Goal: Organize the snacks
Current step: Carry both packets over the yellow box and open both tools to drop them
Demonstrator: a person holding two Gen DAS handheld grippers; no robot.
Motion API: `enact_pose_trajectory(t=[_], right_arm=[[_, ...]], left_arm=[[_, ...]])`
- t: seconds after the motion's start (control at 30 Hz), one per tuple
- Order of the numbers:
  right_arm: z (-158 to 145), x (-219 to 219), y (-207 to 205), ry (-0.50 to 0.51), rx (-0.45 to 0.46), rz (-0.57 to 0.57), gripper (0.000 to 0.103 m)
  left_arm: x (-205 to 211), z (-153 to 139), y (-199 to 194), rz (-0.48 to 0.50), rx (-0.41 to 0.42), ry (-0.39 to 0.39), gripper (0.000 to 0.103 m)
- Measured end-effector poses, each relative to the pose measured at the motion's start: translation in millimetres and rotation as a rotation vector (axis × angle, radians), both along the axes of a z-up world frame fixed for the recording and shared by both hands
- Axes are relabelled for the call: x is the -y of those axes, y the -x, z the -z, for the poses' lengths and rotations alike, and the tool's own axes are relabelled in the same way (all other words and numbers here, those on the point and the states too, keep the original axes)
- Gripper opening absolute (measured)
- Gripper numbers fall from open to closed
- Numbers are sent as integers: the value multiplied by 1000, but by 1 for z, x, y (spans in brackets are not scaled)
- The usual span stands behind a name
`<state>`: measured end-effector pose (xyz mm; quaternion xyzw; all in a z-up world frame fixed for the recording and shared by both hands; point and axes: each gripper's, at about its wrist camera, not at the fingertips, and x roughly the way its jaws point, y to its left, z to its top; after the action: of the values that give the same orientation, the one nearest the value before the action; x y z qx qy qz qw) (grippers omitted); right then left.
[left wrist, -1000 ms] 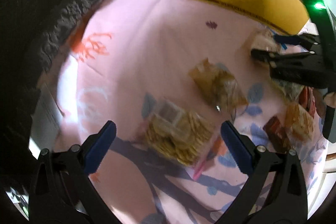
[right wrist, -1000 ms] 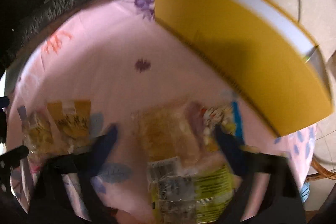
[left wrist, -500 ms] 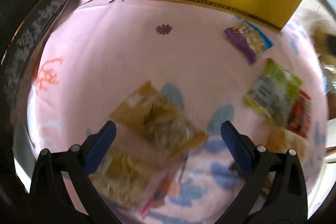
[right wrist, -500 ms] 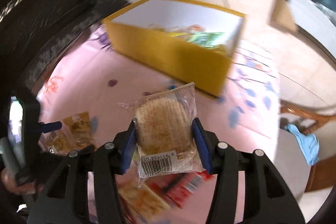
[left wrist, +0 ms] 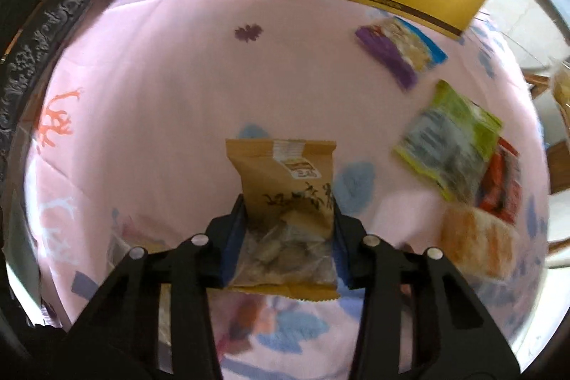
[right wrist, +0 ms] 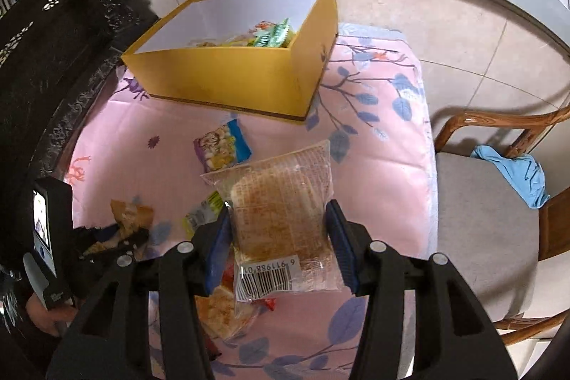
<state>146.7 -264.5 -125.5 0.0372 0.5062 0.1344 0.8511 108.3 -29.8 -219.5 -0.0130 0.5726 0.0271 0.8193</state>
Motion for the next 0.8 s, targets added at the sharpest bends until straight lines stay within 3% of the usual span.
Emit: enact_pose_trajectory(t=[0.17, 0.43, 0.8], right_arm=[[-21, -6, 3, -21, 50, -17, 52], [-56, -8, 3, -49, 143, -24, 52], [-97, -17, -40, -87, 264, -4, 52]], left_arm=[[5, -22, 12, 22, 39, 4, 42], [15, -78, 3, 71, 168, -58, 42], [13, -152, -85, 105, 358, -50, 43]])
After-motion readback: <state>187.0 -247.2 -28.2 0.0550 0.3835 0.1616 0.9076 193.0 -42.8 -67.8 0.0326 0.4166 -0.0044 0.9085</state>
